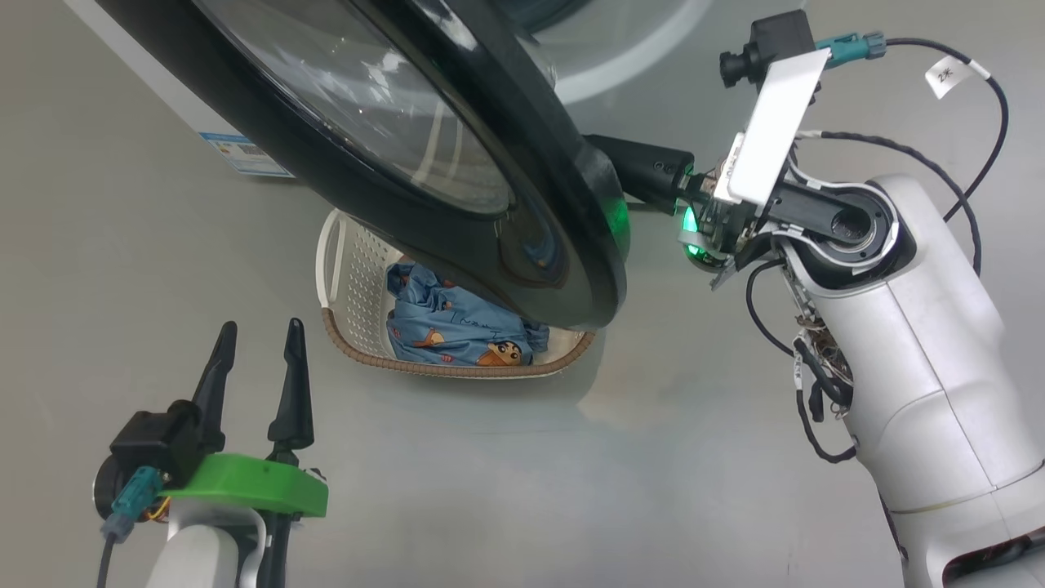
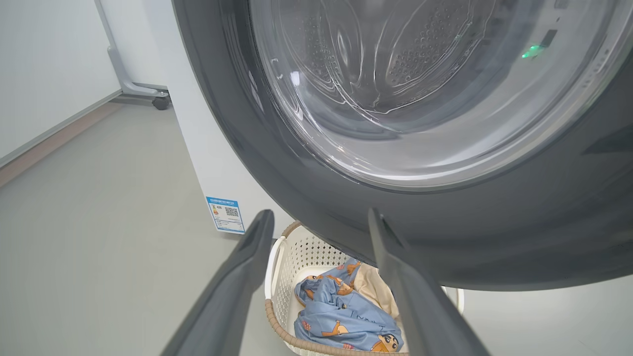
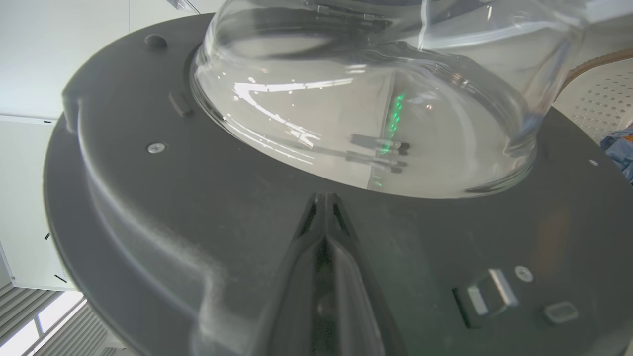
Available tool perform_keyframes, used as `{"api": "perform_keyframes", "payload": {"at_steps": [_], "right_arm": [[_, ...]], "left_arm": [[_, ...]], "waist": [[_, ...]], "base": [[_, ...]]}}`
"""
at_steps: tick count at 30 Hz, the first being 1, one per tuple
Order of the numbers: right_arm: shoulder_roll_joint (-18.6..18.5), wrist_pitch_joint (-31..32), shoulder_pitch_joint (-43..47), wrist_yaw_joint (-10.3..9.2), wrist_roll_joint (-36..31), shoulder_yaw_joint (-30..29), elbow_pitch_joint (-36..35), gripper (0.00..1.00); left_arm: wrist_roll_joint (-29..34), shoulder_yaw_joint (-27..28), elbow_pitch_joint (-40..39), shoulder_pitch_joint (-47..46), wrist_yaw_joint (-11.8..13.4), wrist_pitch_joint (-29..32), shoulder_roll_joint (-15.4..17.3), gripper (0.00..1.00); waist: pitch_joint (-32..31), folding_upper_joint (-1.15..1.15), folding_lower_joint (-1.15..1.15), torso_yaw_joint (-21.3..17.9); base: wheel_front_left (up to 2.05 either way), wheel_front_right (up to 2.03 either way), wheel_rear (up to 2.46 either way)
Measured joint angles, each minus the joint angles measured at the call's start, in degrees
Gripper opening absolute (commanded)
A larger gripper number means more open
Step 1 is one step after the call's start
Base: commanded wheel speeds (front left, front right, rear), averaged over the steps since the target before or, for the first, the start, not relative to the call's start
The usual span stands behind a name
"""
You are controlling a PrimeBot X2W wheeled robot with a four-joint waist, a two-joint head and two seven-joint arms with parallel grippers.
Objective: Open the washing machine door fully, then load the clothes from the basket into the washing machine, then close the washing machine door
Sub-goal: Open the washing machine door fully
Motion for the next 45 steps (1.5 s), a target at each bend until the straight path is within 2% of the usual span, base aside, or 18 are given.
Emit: {"api": "perform_keyframes", "payload": {"at_steps": [14, 21, 31, 45], "right_arm": [[-0.22, -3.6, 4.56, 0.0, 4.99, 9.45, -5.36, 0.0], [-0.23, -6.53, 6.3, 0.0, 5.06, 14.11, -6.66, 0.0], [-0.35, -12.38, 6.55, 0.0, 3.88, 17.84, -6.92, 0.0], [-0.35, -16.84, 6.56, 0.0, 3.98, 23.01, -7.16, 0.0]], "left_arm": [[0.01, -0.25, 0.35, 2.75, 0.0, 0.0, 0.03, 1.0], [0.03, -0.31, -0.01, 3.23, 0.0, 0.0, 0.05, 1.0], [0.03, -1.44, -0.16, 3.25, 0.0, 0.0, 0.08, 1.0], [0.02, -1.12, -0.65, 3.45, 0.0, 0.0, 0.09, 1.0]], "waist": [[-4.97, 0.0, 0.0, 2.1], [-6.2, 0.0, 0.0, 2.82], [-6.34, 0.0, 0.0, 4.62], [-6.82, 0.0, 0.0, 5.72]], "base": [[0.0, 0.0, 0.0], [0.0, 0.0, 0.0], [0.0, 0.0, 0.0], [0.0, 0.0, 0.0]]}}
